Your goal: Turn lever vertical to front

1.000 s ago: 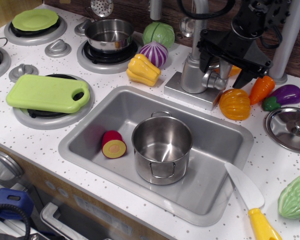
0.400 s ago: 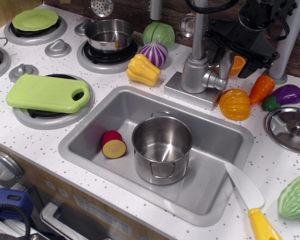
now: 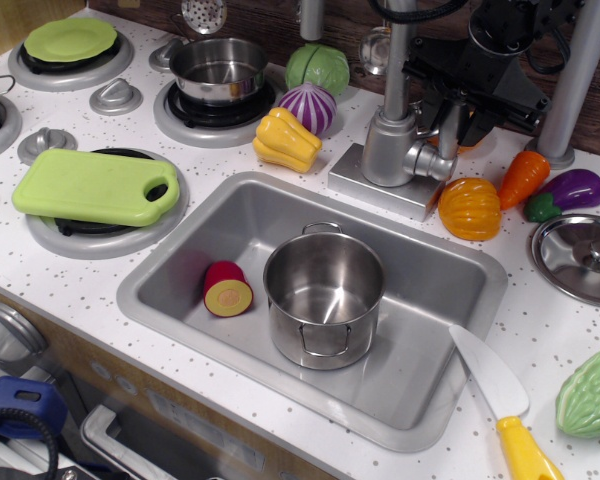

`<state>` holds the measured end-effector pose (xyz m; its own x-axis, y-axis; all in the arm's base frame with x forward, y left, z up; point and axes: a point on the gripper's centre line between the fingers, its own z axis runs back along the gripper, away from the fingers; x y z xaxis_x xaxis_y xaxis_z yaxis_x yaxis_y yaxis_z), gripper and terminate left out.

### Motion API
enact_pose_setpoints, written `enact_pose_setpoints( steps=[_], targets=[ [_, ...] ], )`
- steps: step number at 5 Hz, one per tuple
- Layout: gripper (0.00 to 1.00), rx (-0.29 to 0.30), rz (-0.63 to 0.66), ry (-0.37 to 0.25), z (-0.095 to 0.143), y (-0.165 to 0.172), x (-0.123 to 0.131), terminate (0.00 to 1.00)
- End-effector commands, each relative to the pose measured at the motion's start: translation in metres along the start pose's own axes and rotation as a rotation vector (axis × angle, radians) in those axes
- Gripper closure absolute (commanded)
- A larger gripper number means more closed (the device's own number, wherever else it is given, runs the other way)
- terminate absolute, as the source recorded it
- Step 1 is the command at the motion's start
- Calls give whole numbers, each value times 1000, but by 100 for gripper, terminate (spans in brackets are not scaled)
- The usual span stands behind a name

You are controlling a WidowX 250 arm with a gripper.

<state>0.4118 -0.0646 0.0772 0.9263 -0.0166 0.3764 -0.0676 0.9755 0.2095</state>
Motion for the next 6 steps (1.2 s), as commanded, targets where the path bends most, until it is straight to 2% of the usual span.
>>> enact_pose_setpoints(
  steps=[1, 2, 3, 6],
  targets=[
    [100, -3, 92, 37, 32, -13, -22, 0],
    [100, -74, 156, 230, 29, -10, -33, 0],
    [100, -137, 164, 280, 16, -8, -40, 0],
    [100, -199, 121, 243, -19, -6, -43, 0]
  ],
)
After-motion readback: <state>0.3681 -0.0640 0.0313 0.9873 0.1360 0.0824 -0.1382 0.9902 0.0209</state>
